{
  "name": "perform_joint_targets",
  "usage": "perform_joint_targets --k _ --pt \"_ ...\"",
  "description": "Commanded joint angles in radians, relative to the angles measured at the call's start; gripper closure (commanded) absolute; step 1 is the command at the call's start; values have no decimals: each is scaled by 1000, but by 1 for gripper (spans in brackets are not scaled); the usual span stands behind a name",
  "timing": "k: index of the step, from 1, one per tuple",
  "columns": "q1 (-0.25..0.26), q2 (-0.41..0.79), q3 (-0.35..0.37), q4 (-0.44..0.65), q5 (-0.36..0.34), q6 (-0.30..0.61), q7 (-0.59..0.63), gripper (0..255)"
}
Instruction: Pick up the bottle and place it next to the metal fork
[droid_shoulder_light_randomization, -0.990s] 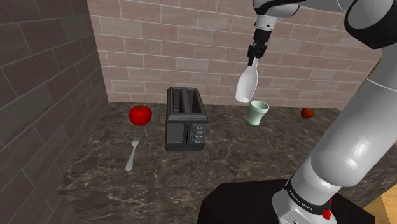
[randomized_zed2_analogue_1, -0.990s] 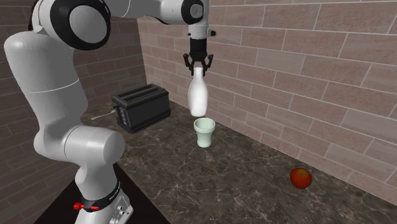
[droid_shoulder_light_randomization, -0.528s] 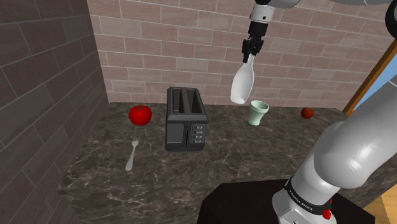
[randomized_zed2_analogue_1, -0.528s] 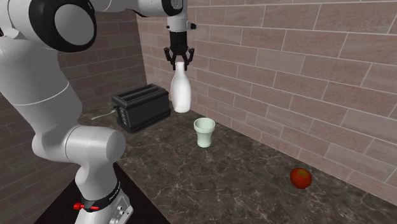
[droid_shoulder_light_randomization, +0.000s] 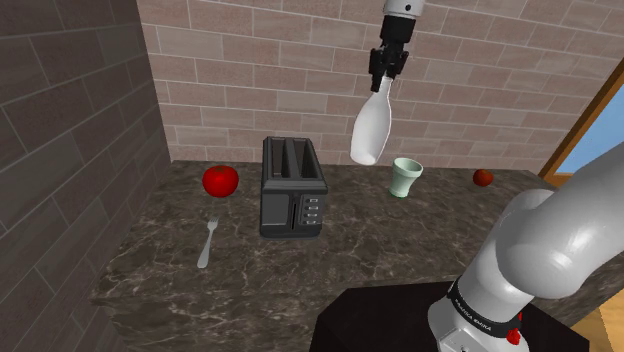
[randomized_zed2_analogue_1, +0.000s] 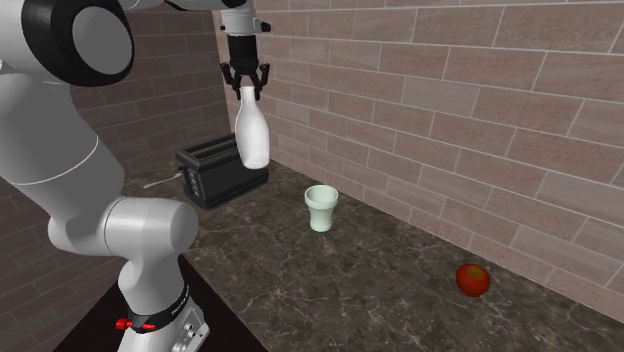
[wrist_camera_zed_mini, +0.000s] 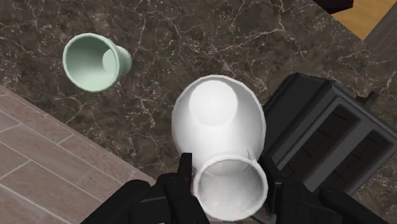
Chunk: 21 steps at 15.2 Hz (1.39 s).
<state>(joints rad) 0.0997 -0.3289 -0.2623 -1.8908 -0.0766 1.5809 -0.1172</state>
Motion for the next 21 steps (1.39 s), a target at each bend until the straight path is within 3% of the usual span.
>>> perform_joint_targets --k 1,11,21 --pt "14 -26 35 -5 5 -23 50 255" --pt "90 -60 207 64 59 -132 286 255" --pt "163 18 376 251 114 -239 530 255"
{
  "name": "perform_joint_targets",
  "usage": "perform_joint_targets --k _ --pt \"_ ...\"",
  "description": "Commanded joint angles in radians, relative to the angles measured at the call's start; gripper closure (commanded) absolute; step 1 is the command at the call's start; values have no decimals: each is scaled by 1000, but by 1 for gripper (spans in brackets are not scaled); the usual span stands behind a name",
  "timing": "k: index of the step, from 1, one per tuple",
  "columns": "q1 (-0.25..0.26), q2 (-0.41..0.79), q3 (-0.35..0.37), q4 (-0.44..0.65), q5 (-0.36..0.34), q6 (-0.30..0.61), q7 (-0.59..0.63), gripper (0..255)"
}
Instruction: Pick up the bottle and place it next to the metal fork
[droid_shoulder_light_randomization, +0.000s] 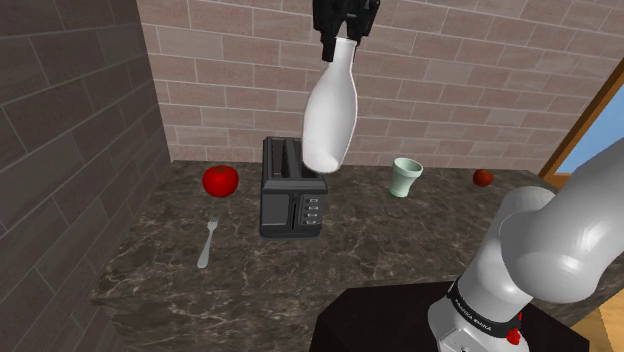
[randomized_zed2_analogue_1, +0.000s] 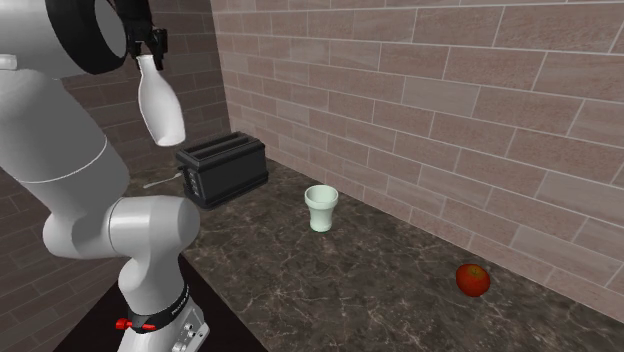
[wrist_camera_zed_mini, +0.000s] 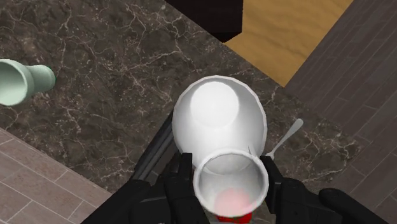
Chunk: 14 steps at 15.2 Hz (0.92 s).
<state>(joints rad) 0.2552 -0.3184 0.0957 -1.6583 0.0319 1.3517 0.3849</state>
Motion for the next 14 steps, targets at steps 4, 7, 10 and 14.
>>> perform_joint_targets --k 4,7,10,14 --pt "38 73 87 133 14 -57 132 255" --pt "68 151 150 258 10 -103 228 255" --pt "68 121 146 180 16 -55 222 255" --pt "68 87 142 86 23 7 216 255"
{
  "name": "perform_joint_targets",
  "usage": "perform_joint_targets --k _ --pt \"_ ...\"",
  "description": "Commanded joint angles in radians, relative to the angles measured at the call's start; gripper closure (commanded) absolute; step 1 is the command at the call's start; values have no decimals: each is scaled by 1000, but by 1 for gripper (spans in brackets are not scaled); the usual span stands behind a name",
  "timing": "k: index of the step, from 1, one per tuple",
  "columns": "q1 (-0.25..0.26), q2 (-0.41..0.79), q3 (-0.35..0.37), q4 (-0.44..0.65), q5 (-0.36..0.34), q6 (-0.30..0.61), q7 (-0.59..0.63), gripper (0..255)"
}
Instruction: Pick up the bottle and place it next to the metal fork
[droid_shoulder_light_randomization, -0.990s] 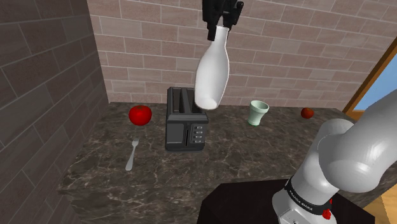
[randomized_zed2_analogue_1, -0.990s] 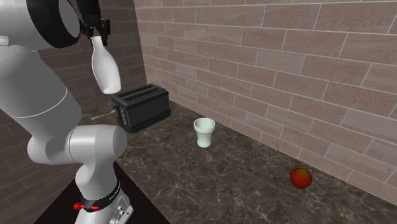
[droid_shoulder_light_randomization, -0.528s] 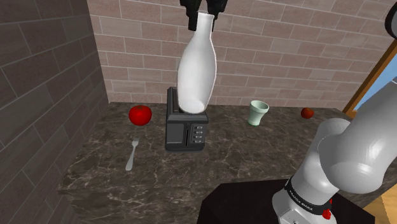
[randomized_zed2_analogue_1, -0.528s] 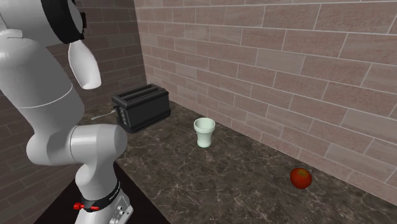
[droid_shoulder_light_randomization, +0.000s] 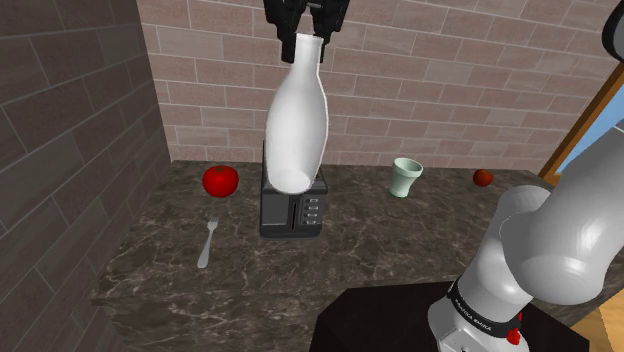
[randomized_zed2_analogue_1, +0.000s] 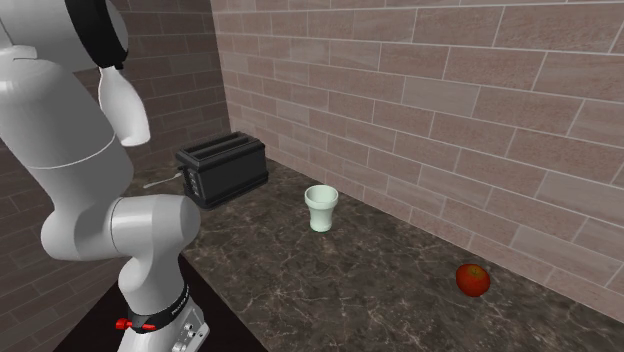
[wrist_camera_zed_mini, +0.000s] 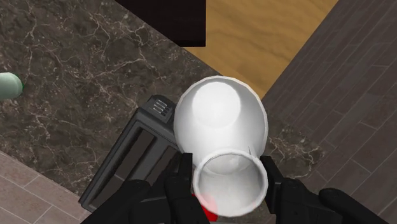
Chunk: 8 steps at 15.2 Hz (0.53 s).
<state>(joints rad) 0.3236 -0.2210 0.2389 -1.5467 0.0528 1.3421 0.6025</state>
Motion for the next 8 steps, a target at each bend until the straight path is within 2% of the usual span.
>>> perform_joint_targets --k 1,8 --pt "0 -18 -2 -48 3 31 -4 255" --pt "2 -63 -5 -193 12 132 -12 255"
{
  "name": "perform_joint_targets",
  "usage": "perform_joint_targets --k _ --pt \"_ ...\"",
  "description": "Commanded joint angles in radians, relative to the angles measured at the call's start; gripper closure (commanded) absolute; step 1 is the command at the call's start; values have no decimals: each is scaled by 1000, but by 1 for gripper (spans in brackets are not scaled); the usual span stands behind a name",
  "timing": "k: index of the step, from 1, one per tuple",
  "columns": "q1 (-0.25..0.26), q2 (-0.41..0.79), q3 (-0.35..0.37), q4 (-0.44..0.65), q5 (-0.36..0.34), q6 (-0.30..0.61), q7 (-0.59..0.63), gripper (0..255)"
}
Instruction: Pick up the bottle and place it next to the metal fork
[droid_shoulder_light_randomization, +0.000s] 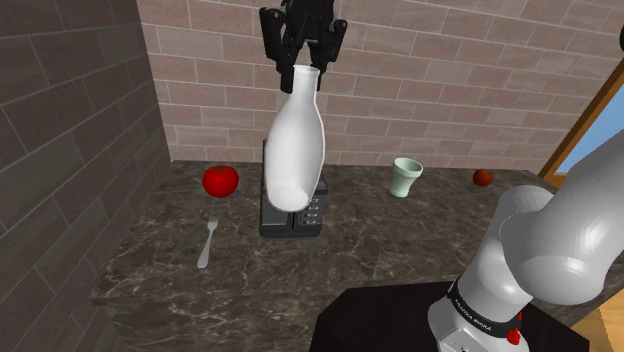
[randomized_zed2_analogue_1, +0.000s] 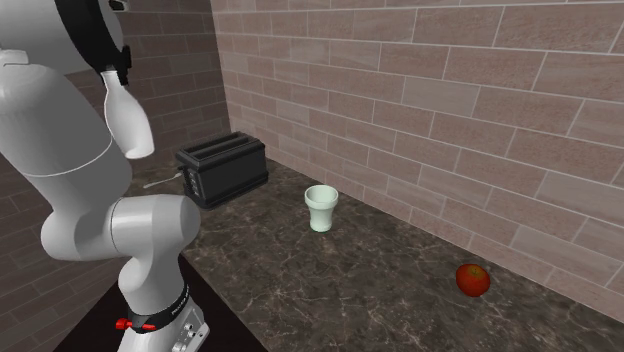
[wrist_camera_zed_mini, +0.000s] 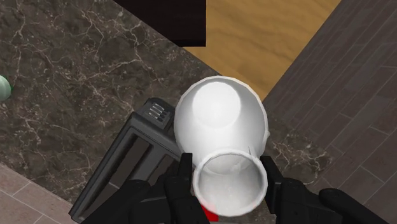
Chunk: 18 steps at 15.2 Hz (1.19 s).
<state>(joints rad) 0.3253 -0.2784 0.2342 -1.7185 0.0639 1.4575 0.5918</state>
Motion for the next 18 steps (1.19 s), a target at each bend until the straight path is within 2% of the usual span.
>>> perform_joint_targets --k 1,18 --pt "1 -11 -1 -40 2 30 -2 255" --pt "7 -65 3 -323 16 260 -13 255"
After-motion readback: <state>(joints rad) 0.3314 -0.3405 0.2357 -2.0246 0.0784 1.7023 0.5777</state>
